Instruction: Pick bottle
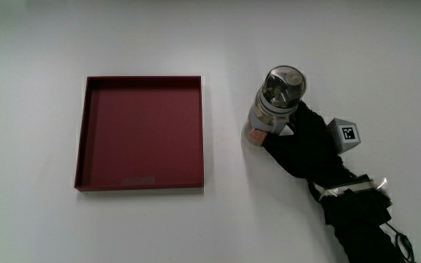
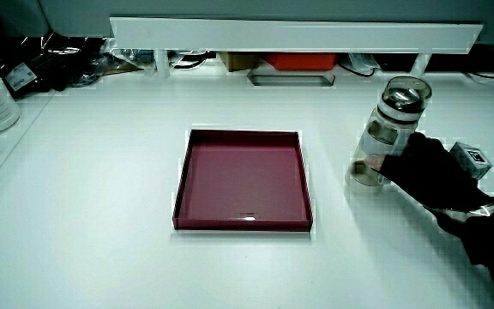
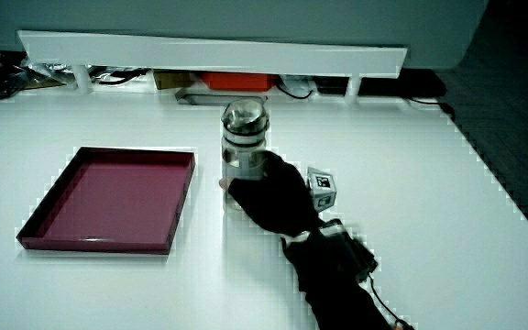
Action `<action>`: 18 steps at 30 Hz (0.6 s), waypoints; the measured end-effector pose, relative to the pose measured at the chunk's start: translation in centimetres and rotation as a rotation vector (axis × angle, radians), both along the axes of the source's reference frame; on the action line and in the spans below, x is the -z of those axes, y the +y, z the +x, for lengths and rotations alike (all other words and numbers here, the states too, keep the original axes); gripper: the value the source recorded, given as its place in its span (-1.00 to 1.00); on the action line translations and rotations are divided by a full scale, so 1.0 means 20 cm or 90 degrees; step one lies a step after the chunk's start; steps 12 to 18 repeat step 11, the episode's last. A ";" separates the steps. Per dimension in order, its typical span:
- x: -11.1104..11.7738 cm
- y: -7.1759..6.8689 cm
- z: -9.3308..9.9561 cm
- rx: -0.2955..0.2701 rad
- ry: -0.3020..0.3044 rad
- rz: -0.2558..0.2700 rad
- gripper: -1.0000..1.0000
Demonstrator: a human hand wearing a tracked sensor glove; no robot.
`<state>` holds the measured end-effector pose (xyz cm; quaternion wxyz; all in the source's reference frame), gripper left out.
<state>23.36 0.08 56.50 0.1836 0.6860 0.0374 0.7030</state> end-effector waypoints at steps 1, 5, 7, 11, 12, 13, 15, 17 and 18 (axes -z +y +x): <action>0.02 -0.01 -0.01 0.002 -0.001 0.006 1.00; 0.12 -0.07 -0.06 0.029 -0.008 0.029 1.00; 0.17 -0.09 -0.10 0.043 -0.018 0.044 1.00; 0.26 -0.14 -0.21 0.076 -0.035 0.058 1.00; 0.26 -0.14 -0.21 0.076 -0.035 0.058 1.00; 0.26 -0.14 -0.21 0.076 -0.035 0.058 1.00; 0.26 -0.14 -0.21 0.076 -0.035 0.058 1.00; 0.26 -0.14 -0.21 0.076 -0.035 0.058 1.00; 0.26 -0.14 -0.21 0.076 -0.035 0.058 1.00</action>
